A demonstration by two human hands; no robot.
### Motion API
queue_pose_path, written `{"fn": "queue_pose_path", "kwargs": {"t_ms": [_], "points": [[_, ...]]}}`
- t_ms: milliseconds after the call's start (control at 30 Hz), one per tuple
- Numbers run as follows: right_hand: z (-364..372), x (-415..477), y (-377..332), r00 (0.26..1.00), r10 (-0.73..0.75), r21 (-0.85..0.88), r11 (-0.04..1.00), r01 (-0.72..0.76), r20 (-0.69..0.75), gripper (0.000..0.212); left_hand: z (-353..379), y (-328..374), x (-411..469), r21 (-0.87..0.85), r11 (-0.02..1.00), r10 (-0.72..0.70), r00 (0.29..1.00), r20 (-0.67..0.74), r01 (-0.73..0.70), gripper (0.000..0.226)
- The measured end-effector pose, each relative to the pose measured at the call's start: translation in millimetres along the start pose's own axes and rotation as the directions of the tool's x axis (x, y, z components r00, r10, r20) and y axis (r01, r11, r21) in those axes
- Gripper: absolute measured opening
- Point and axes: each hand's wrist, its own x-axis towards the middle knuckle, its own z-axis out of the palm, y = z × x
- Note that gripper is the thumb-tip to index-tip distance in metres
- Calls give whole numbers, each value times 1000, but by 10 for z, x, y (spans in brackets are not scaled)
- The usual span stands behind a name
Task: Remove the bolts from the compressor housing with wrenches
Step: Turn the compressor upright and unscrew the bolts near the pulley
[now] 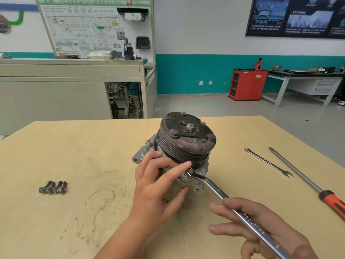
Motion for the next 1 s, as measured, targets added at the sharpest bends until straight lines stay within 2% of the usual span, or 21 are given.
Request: {"fn": "queue_pose_path", "kwargs": {"t_ms": [33,100,133,200,233,267,400,467,533,600,633,667,700,733,867,933,1000], "points": [[-3,-3,11,1000,-11,45,999,10,20,112,0,4,2,-1,1000,-3,1000,1,3,44],[-36,3,104,994,-95,190,976,103,-48,55,4,16,8,-11,1000,-17,1000,1,17,41],[-43,10,156,970,-173,240,948,211,-169,47,7,23,10,-20,1000,-23,1000,-1,23,39],[-88,145,278,837,-182,328,860,390,-516,61,15,28,14,-36,999,-27,1000,-6,26,36],[-107,241,272,772,-142,353,829,435,-619,58,16,28,14,-41,999,-24,1000,-6,23,34],[-153,337,268,748,-122,354,824,443,-652,50,17,25,15,-46,999,-18,1000,-5,18,33],[-337,691,83,804,-41,407,847,342,-593,17,11,4,4,-45,999,8,1000,3,-8,30],[-393,783,17,810,-48,450,811,373,-585,19,10,-6,-4,-48,999,17,1000,1,-17,34],[-400,730,51,804,-131,498,724,477,-579,23,2,-15,-7,-63,998,14,1000,-12,-15,45],[-425,576,181,791,-246,593,547,591,-560,29,-9,-22,-9,-101,995,-5,1000,-27,2,53],[-428,490,266,806,-333,685,424,592,-490,38,-13,-22,-11,-121,993,-13,999,-31,9,54],[-371,410,312,823,-344,745,362,560,-452,50,-16,-21,-13,-137,990,-18,999,-31,14,52],[-312,249,303,820,-250,706,420,571,-514,58,-16,-17,-14,-147,989,-23,999,-29,18,50],[-255,134,322,816,-235,685,450,573,-528,58,-17,-11,-13,-150,988,-27,999,-29,22,47],[-134,9,364,887,-320,685,566,460,-332,51,-21,-2,-4,-102,995,-26,1000,-8,25,45],[-64,-9,341,905,-277,654,627,424,-322,47,-34,-3,-1,-75,997,-23,1000,1,23,43],[-4,-78,310,950,-208,747,587,313,-235,44,-38,4,1,-56,998,-28,1000,14,29,43]]}}
